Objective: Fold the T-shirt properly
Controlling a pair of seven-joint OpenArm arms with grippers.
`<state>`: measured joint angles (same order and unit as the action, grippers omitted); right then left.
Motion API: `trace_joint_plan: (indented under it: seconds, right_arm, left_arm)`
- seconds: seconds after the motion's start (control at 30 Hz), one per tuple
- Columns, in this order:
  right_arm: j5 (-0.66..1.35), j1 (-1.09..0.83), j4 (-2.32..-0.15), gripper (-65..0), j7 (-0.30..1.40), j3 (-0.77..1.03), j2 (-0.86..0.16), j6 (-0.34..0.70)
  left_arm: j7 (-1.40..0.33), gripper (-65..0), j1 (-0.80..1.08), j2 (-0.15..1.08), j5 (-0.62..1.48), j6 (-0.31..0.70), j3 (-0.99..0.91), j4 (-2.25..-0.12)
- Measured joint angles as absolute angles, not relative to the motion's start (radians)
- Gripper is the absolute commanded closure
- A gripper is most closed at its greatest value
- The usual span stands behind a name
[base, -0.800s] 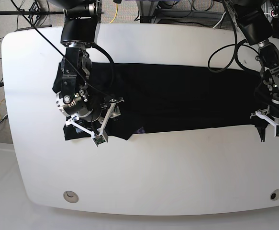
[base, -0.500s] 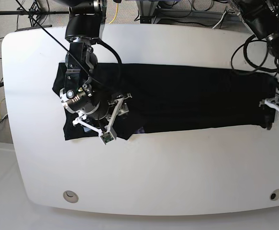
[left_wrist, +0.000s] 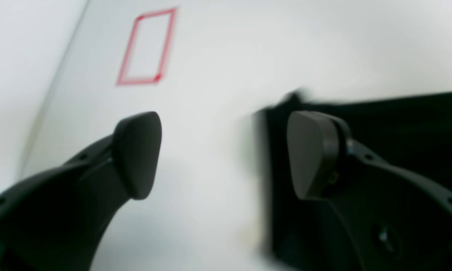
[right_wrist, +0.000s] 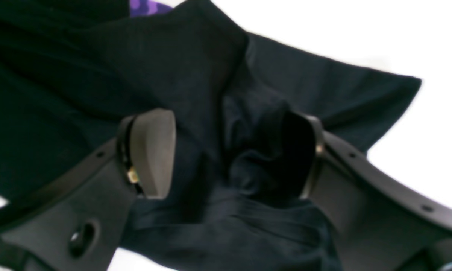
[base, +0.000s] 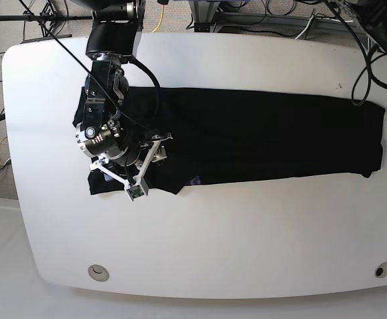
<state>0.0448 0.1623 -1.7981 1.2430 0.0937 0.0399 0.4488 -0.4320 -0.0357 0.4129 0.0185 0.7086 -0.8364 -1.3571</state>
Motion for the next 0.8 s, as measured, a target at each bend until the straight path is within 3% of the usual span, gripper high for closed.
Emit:
trace_joint_plan:
  seconds: [0.2,0.33,0.47,0.63,0.7,0.8]
  right_arm:
    - [0.056,0.141,-1.803,-40.3,1.243,0.123,0.024,0.452]
    - [0.05,0.099,-1.806,-26.7,1.233,0.109,0.017,0.459]
    - [0.029,0.019,-1.799,-15.2,1.176,0.077,0.028,0.461]
    - [-0.002,-0.047,-1.721,-14.1,0.959,0.029,0.054,0.461]
    - [0.01,-0.044,-1.638,-15.2,0.743,0.009,0.05,0.457]
    - [-0.002,-0.019,-1.579,-16.0,0.822,0.005,0.054,0.461]
  left_arm:
    - [-0.482,-46.8,-0.009,0.518,0.025,0.689,-0.886,-1.273]
    - [-0.437,-46.1,0.01,0.527,0.026,0.689,-0.873,-1.279]
    - [-0.29,-44.7,0.061,0.455,-0.031,0.69,-0.825,-1.348]
    - [-0.222,-45.5,0.127,0.318,-0.129,0.71,-0.772,-1.399]
    - [-0.206,-46.0,0.141,0.288,-0.117,0.723,-0.769,-1.39]
    - [-0.279,-46.9,0.131,0.306,-0.061,0.73,-0.783,-1.353]
